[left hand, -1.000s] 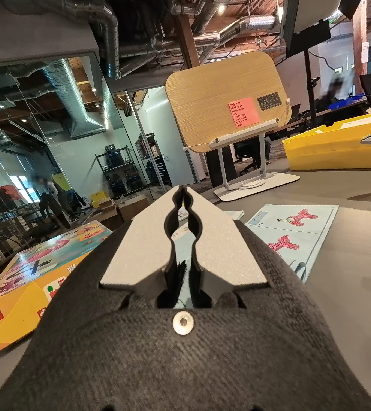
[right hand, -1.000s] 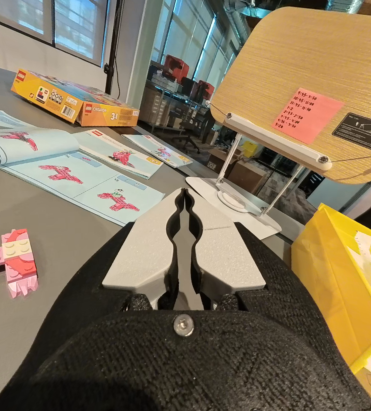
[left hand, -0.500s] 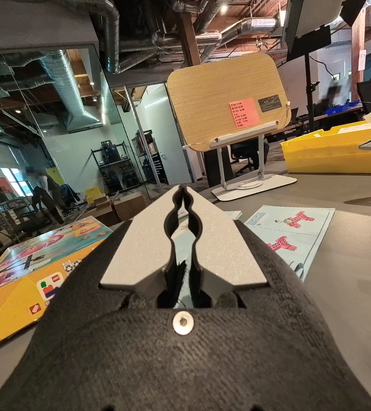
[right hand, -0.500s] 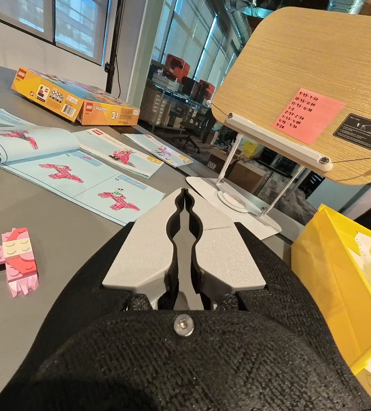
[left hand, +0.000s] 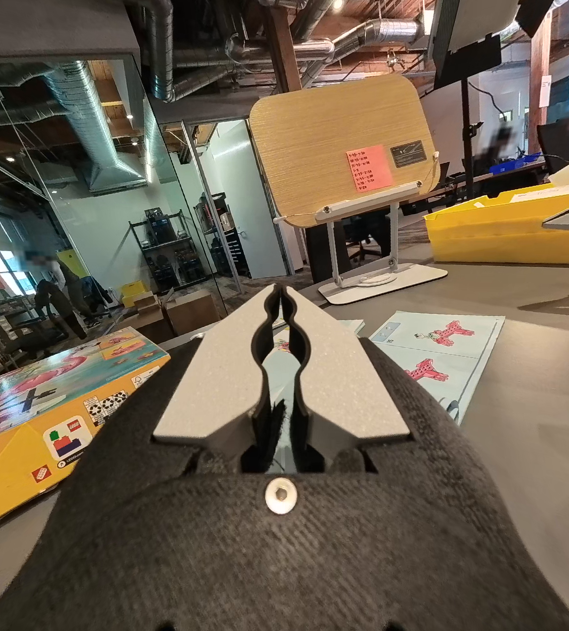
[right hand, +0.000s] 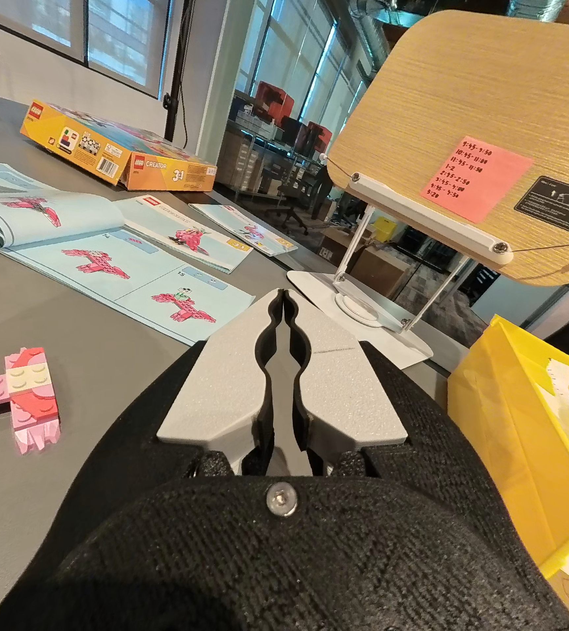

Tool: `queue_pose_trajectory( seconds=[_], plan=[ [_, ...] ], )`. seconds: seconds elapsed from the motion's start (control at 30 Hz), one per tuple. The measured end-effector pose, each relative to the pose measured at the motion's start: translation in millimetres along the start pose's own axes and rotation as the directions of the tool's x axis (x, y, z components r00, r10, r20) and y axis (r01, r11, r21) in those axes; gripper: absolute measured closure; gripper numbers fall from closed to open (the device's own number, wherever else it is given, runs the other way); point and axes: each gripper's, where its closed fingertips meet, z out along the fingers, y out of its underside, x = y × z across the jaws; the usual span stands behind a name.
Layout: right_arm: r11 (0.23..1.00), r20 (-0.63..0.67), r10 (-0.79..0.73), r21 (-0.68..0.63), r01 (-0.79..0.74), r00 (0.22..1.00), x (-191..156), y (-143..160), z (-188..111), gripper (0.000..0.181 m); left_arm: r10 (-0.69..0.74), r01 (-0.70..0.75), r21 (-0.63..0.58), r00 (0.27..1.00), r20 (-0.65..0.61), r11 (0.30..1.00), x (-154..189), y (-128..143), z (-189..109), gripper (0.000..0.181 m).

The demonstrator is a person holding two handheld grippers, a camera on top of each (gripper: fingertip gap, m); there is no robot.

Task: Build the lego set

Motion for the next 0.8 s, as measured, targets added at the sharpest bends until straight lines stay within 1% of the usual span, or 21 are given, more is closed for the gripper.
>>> queue_pose_trajectory(
  seconds=[0.47,0.57,0.6,0.63,0.67,0.7,0.73,0.77,0.8],
  plan=[
    [1.0,-0.001,-0.002,-0.004,0.002,1.0,-1,-1,-1,0.181,-0.001,0.001,-0.002,1.0,-0.008,1.0,1,0,0,0.181],
    [0.999,0.025,0.033,0.017,-0.033,0.999,-13,-12,-7,0.181,0.0,0.0,0.0,1.0,-0.005,1.0,0,0,0,0.181],
    [0.998,0.052,0.042,0.039,-0.044,0.998,-22,-21,-10,0.181,0.0,0.0,0.002,1.0,-0.002,1.0,0,0,0,0.181],
    [0.996,0.106,0.059,0.058,-0.065,0.993,-37,-30,-13,0.181,0.0,0.0,0.005,1.0,0.002,1.0,-1,-1,-1,0.181],
    [0.993,0.194,0.083,0.062,-0.097,0.977,-57,-39,-17,0.181,0.002,-0.002,0.01,1.0,0.007,1.0,-2,-2,-1,0.181],
    [0.991,0.302,0.106,0.041,-0.124,0.947,-81,-47,-21,0.174,0.005,-0.005,0.016,1.0,0.015,1.0,-3,-3,-2,0.181],
    [0.991,0.404,0.117,0.008,-0.132,0.907,-107,-53,-27,0.163,0.007,-0.008,0.025,1.0,0.026,1.0,-4,-5,-2,0.181],
    [0.992,0.488,0.117,-0.026,-0.12,0.865,-132,-56,-33,0.157,0.007,-0.008,0.035,0.999,0.037,0.999,-6,-7,-3,0.181],
    [0.994,0.55,0.112,-0.062,-0.093,0.828,-154,-56,-38,0.156,0.006,-0.008,0.042,0.999,0.041,0.999,-6,-8,-4,0.181]
  ],
)
